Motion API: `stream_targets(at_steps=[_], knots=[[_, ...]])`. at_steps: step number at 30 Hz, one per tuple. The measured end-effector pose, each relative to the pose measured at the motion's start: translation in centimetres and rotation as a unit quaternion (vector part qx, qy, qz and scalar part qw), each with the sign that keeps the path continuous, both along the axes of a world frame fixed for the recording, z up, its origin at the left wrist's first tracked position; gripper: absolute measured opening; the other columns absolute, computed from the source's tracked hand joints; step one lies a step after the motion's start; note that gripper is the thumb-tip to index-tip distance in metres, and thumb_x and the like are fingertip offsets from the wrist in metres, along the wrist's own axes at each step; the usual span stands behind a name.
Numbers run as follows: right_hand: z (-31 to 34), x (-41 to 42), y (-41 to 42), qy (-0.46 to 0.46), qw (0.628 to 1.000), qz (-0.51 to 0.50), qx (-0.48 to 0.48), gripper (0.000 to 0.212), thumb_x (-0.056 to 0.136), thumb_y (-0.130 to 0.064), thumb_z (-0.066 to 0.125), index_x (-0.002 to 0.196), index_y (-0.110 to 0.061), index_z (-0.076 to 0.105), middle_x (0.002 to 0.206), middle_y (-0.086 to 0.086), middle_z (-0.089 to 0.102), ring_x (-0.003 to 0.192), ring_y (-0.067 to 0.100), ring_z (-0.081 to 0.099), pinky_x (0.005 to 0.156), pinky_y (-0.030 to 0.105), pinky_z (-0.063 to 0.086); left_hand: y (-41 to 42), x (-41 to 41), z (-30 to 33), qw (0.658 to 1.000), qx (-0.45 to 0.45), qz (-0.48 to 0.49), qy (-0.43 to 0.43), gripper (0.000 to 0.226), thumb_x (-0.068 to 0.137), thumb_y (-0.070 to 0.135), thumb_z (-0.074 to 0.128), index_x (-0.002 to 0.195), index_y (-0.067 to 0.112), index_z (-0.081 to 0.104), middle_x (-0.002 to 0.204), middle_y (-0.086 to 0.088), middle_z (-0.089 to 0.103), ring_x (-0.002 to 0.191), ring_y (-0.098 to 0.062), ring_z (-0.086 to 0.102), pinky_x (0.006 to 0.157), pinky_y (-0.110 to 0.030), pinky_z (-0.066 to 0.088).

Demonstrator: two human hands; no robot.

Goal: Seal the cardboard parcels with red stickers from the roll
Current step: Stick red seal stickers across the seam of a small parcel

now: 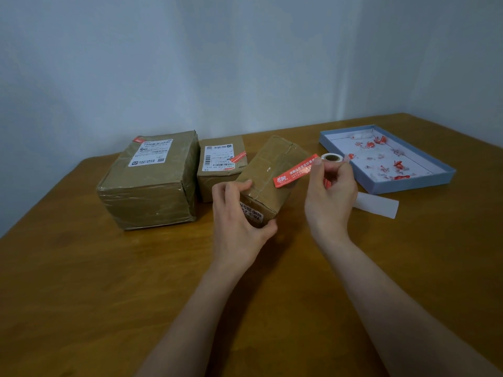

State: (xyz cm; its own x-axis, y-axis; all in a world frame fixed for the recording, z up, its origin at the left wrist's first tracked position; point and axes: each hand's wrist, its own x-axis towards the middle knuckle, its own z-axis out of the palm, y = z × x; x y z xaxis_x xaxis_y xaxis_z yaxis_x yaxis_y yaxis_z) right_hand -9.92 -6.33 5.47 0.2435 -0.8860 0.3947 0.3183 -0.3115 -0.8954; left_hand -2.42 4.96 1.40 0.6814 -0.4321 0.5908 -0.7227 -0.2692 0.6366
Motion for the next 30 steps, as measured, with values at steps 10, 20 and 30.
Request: stream_targets(at_steps=[10,20,30], knots=[[-0.27,0.24,0.03,-0.01,1.0,-0.013,-0.012,0.011,0.096,-0.02,0.056,0.086,-0.021,0.054,0.086,-0.006,0.058,0.078,-0.005,0.056,0.073,0.01,0.047,0.2,0.05,0.35,1.0,0.011,0.001,-0.012,0.079,0.06,0.021,0.088,0.125,0.018,0.043,0.123,0.011,0.025,0.119,-0.003,0.032,0.09,-0.006,0.029],[-0.22,0.23,0.25,-0.025,0.999,-0.014,-0.037,0.015,0.096,-0.019,0.057,0.083,-0.024,0.052,0.086,-0.009,0.058,0.082,-0.001,0.056,0.076,0.015,0.05,0.43,0.24,0.49,1.0,0.02,-0.007,-0.015,0.079,0.06,0.025,0.088,0.124,0.02,0.042,0.124,0.01,0.029,0.114,0.0,0.033,0.087,-0.004,0.031],[0.21,-0.07,-0.39,-0.063,0.997,-0.035,-0.031,0.014,0.096,-0.018,0.057,0.083,-0.024,0.053,0.085,-0.006,0.057,0.078,-0.002,0.054,0.073,0.015,0.049,0.72,0.92,0.4,1.0,-0.007,0.007,0.018,0.076,0.059,0.025,0.089,0.12,0.023,0.043,0.123,0.007,0.033,0.114,-0.006,0.041,0.088,-0.002,0.034]])
